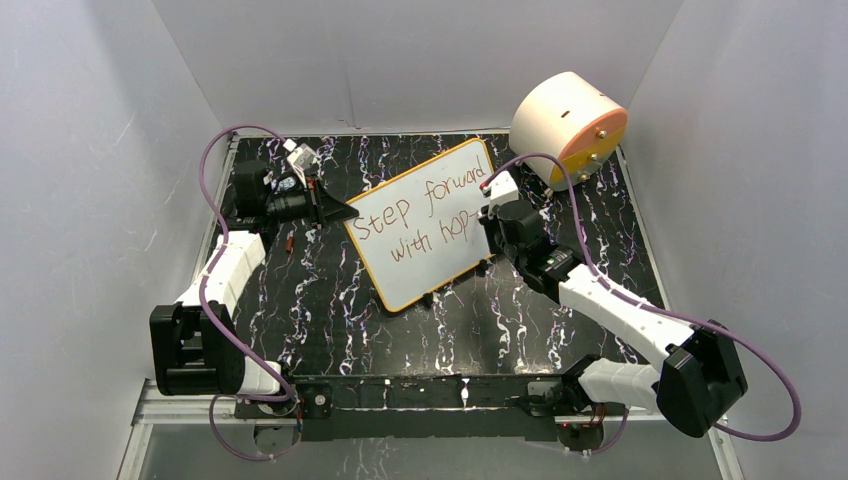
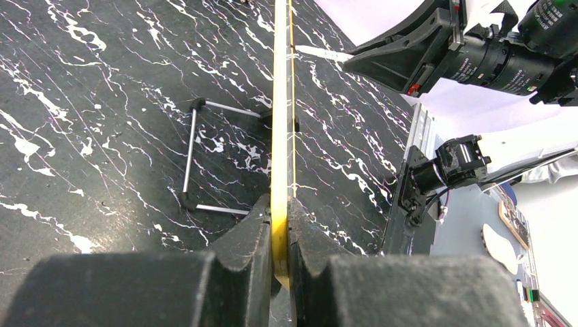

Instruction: Write a sentence on the whiteboard

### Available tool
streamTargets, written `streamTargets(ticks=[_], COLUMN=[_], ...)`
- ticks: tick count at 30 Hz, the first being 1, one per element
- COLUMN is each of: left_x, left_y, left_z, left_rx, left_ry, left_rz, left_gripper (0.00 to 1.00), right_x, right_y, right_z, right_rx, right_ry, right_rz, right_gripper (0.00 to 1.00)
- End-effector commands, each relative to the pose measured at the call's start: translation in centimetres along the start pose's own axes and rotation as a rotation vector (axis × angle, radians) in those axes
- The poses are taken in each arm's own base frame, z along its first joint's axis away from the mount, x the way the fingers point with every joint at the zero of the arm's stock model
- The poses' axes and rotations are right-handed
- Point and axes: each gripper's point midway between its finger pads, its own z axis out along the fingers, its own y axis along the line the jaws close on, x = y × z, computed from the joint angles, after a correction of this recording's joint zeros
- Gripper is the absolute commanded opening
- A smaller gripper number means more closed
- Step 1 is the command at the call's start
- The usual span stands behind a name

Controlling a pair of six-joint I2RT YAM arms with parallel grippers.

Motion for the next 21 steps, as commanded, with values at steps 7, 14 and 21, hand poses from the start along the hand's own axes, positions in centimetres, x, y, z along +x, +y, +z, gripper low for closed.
streamTargets(ticks=[7, 14, 21], left_x=[1.5, 1.5, 1.5], left_y=[-0.4, -0.4, -0.4], left_z=[0.6, 0.6, 0.6], left_rx=[0.034, 0.032, 0.032], left_ry=[0.048, 0.047, 0.048], left_rz=[-0.016, -0.015, -0.017], left_gripper=[0.0, 0.0, 0.0], right_x=[-5.8, -5.4, -3.5], right_y=[0.1, 1.2, 2.1], right_z=[-0.2, 0.1, -0.4], right_rx=[-0.013, -0.072, -0.128], right_ry=[-0.15, -0.125, -0.06], right_rz=[0.023, 0.012, 0.004], right_gripper=[0.0, 0.0, 0.0])
